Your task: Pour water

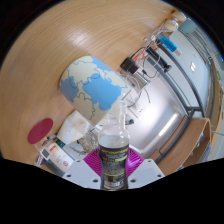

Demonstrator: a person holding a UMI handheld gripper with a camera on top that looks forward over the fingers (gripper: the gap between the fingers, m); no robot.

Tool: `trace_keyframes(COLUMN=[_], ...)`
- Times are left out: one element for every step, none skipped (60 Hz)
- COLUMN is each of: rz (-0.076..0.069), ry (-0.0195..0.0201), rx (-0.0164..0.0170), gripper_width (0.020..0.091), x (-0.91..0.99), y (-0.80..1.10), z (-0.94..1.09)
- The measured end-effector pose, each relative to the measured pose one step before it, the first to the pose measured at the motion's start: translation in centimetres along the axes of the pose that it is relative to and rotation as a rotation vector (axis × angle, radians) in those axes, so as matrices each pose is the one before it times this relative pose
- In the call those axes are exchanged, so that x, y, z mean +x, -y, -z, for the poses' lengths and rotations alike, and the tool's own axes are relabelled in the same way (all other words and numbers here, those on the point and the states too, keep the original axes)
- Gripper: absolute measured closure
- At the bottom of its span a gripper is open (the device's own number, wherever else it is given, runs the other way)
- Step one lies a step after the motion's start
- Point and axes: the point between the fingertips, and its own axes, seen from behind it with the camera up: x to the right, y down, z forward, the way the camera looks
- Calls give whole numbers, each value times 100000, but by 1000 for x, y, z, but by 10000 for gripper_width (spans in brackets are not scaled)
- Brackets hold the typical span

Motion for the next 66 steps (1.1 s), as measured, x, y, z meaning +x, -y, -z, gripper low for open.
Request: trace_keyframes(rz=[465, 455, 331, -104, -559, -1114, -1644, -1952, -2495, -2878, -3310, -3652, -3948, -4410, -4922, -5472, -5638, -6668, -6463, -8192, -7045, -7799, -7769, -7723, -7729, -7760, -7467, -6998, -6662, -7383, -5950, -6368, -5844, -5380, -5197, -5378, -5471, -5319, -5005, -5743, -3667, -3499, -3566, -3212, -3020, -2755, -2498, -2234, -1976, -1318, -1244, -1051, -853, -638, -574, -446, -197, 152, 421, 518, 547, 444, -550, -446, -478, 51], ry=[-459, -220, -177, -151, -122, -95, -147, 166, 239, 214, -226, -360, -126, 366, 663, 626, -247, 584, 579, 1760, 1743, 1406, 1464, 1362, 1294, 1352, 1564, 1690, 1634, -685, 3147, 1513, 1664, 1425, 1275, 1137, 1387, 1640, 1906, -1386, 2606, 1295, 517, 600, 652, 769, 581, 268, -480, 357, 386, 179, 114, 213, 227, 155, 118, 215, -188, -19, -221, -180, 134, 356, 362, -161], rx=[366, 233, 123, 160, 181, 126, -53, -4, -80, 115, -222, -277, -555, -729, -831, -796, -1104, -439, -802, -695, -506, -709, -447, -405, -483, -474, -348, -359, -321, -1475, 596, -92, -22, 56, 167, 376, 358, 321, 389, 1088, 397, 641, 232, 300, 113, 72, 80, 170, 249, 240, -39, 60, 97, 19, 64, 130, 140, 2, -463, -693, -682, -903, 1839, 196, -645, -1250], gripper_width=[841, 840, 840, 841, 841, 840, 839, 840, 839, 840, 839, 839, 839, 839, 840, 841, 840, 839, 840, 841, 841, 840, 840, 840, 840, 839, 840, 840, 840, 839, 838, 839, 840, 840, 833, 830, 830, 831, 831, 831, 831, 832, 831, 831, 832, 832, 832, 830, 831, 831, 832, 832, 833, 832, 832, 832, 832, 832, 832, 832, 831, 824, 821, 824, 823, 823], x=[45, 12, 23, 41, 58, 52, 7, 20, -1, 55, 93, 130, 71, -38, -90, -67, 92, -49, 43, -358, 36, -244, -261, -232, -195, -238, -277, -281, -232, -724, 424, -190, -206, -148, 36, -60, -126, -204, -235, -1267, 375, 242, 100, 72, -28, -57, 10, 94, -65, -23, 77, 119, 107, 27, -12, 7, -9, -71, -105, -17, 55, -58, -51, -94, -67, 45], y=[103, 70, 42, 27, 23, -13, -31, -109, -148, -186, -226, -279, -357, -412, -425, -448, -422, -362, -419, -476, -498, -415, -318, -337, -351, -336, -288, -323, -276, -156, -403, -249, -261, -217, -159, -178, -170, -151, -140, -363, -96, -170, -125, -184, -154, -198, -184, -165, -102, -349, -222, -173, -162, -200, -210, -179, -165, -213, -250, -333, -383, -503, 595, 108, -249, -433], z=[24, 53, 61, 91, 77, 77, 81, 120, 81, 64, 28, 28, 38, 46, 30, 41, 18, 37, 141, -47, 173, 40, -9, 13, 37, 51, 14, -26, 0, 40, -141, -53, -68, -60, -5, -72, -79, -77, -96, -263, -248, -173, -102, -160, -146, -146, -155, -197, -177, -280, -186, -175, -175, -129, -94, -81, -45, -47, -23, 19, -63, -63, 116, 29, -48, -38])
